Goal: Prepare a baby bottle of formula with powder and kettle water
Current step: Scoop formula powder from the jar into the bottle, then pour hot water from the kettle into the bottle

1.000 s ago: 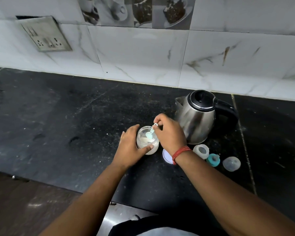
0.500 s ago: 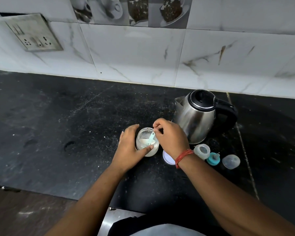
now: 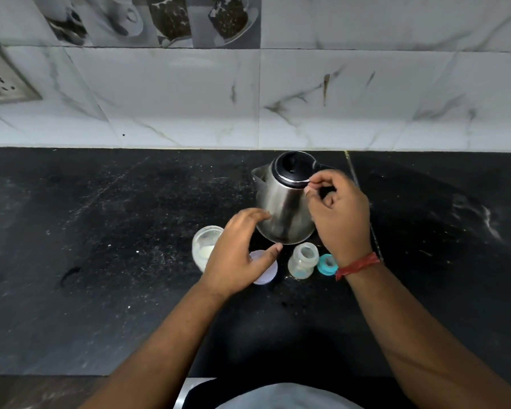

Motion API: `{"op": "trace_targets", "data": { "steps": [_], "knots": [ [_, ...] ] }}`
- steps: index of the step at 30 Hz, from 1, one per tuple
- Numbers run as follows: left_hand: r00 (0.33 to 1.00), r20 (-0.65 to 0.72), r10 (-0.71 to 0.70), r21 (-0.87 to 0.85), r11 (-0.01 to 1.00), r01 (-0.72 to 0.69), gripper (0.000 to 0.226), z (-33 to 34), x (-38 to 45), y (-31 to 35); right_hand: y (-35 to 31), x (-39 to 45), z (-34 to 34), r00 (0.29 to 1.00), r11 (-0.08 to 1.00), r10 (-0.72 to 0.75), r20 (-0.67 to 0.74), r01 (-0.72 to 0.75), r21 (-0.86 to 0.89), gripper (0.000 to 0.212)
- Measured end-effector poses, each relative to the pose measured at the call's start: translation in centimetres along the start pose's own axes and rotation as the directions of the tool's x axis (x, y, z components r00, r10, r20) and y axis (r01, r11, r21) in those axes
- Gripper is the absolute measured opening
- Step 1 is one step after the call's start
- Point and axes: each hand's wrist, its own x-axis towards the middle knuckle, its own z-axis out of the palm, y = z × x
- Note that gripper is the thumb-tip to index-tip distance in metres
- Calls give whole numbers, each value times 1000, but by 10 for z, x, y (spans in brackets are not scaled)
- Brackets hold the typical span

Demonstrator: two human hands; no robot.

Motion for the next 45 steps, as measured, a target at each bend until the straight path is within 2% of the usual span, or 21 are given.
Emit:
{"op": "trace_targets", "data": {
  "steps": [5, 9, 12, 15, 19, 22, 25, 28, 36, 40, 45],
  "knots": [
    [989, 137, -57, -62, 996, 66, 58, 37, 5, 8, 27, 11, -34, 994, 998, 6, -109, -13, -65, 13],
    [937, 304, -174, -98, 972, 213, 73, 66, 8, 0, 55, 21, -54, 991, 984, 72, -117, -90, -154, 23],
    [904, 362, -226, -59, 963, 265, 78, 82, 6, -7, 79, 27, -59, 985, 965, 175, -4, -172, -198, 37],
    [894, 367, -259, -24, 958, 287, 69, 92, 3, -9, 94, 37, -57, 941, 948, 292, 172, -262, -179, 47],
    [882, 378, -283, -58, 943, 327, 59, 98, 2, -9, 101, 51, -45, 877, 940, 342, 338, -325, -105, 36],
    [877, 378, -298, -77, 934, 350, 61, 101, 2, -7, 99, 56, -35, 842, 914, 378, 385, -406, -10, 22],
    [886, 343, -311, -83, 930, 358, 55, 105, 0, -5, 100, 56, -27, 821, 852, 415, 393, -502, 150, 23],
    [904, 283, -321, -100, 927, 360, 49, 103, -1, 0, 106, 54, -23, 816, 811, 436, 379, -539, 227, 28],
    [941, 153, -303, -139, 936, 324, 46, 74, -4, 8, 103, 48, -15, 826, 740, 456, 330, -558, 375, 32],
    [966, 25, -258, -163, 952, 258, 49, 59, -2, 14, 99, 47, -12, 827, 702, 465, 316, -562, 437, 36],
    [966, -117, -229, -152, 966, 211, 50, 35, 2, 16, 84, 56, -17, 853, 676, 450, 265, -519, 523, 42]
  ]
}}
